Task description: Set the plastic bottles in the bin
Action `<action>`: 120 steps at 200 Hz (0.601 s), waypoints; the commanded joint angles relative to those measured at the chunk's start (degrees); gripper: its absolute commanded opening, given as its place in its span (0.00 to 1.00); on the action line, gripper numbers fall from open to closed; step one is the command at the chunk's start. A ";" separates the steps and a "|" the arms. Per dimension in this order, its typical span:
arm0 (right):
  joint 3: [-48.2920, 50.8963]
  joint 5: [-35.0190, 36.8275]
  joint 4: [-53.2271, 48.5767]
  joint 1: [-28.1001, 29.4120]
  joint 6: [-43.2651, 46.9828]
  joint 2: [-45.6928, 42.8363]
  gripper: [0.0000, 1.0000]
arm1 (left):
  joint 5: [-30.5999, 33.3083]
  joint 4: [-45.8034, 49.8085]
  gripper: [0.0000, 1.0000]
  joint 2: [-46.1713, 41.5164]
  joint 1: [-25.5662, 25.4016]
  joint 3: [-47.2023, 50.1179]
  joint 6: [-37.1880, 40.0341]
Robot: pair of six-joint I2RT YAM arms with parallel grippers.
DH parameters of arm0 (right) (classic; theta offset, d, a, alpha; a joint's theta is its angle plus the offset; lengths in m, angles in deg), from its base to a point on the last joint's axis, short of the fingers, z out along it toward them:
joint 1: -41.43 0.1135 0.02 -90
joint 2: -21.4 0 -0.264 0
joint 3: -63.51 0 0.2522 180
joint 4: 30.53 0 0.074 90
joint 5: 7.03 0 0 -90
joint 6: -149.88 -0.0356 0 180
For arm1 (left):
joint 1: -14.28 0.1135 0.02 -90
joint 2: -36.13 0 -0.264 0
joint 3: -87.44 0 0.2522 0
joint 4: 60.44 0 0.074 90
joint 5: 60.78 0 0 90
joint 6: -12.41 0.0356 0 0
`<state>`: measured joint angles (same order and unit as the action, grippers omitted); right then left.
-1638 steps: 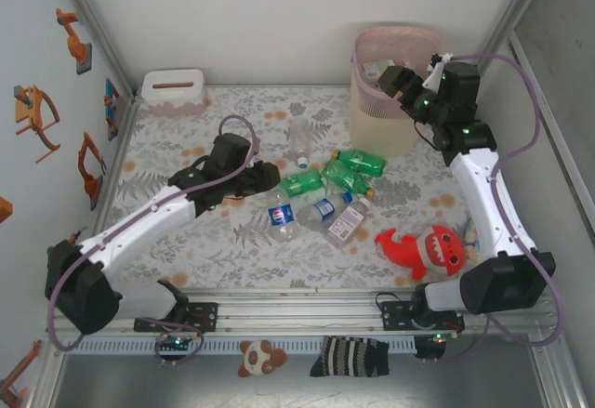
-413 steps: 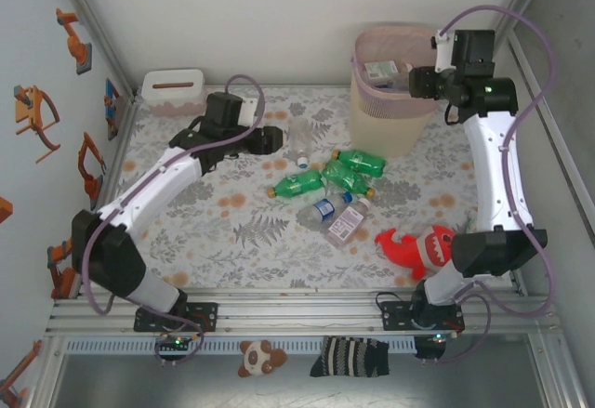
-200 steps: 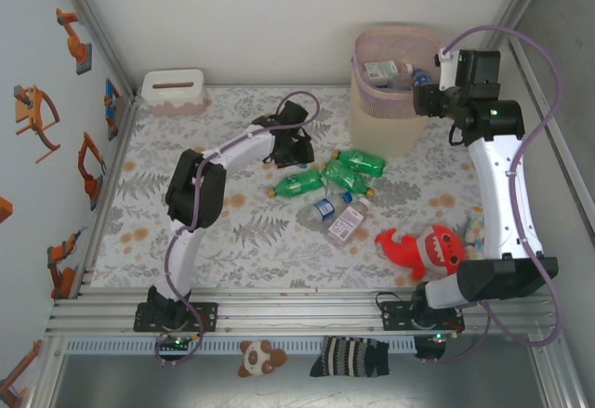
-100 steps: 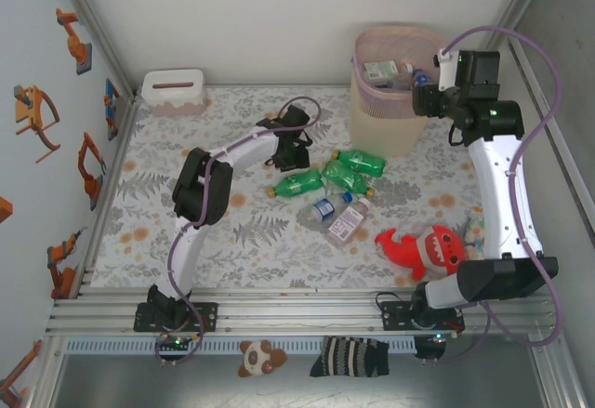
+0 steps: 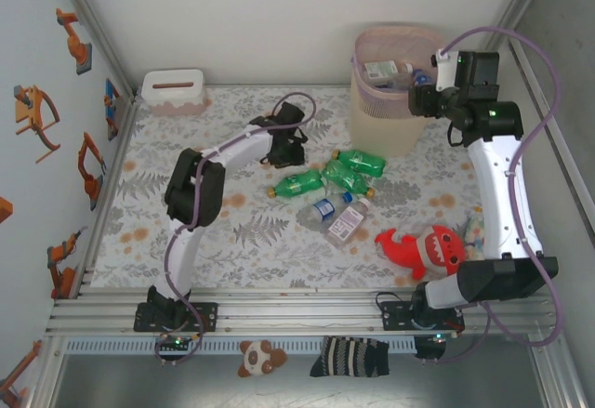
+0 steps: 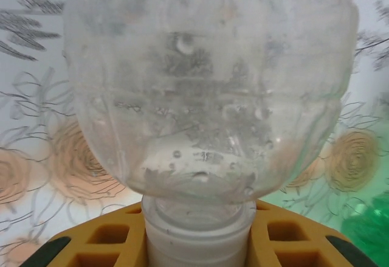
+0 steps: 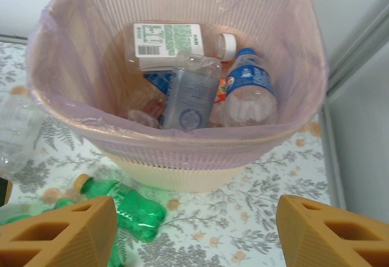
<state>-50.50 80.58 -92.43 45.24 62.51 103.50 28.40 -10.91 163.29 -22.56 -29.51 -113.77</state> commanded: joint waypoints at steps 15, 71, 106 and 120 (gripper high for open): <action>2.94 -8.34 4.77 -0.47 -4.13 -2.97 0.68 | -0.89 -8.66 0.22 -10.77 1.40 5.94 3.91; 11.22 -23.92 17.95 -0.40 -12.31 -6.99 0.68 | -7.44 -21.03 0.17 -24.25 1.95 16.33 11.05; 15.92 -32.18 28.85 -0.39 -18.44 -9.61 0.69 | -12.44 -28.83 0.13 -33.16 1.95 23.08 15.32; 17.42 -35.85 33.36 -0.19 -21.11 -10.24 0.69 | -14.48 -31.38 0.14 -36.34 1.95 25.31 16.84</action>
<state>-35.09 53.82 -70.60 45.20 47.84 95.39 19.26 -34.56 132.36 -20.52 -6.96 -102.08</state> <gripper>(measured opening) 0.687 0.303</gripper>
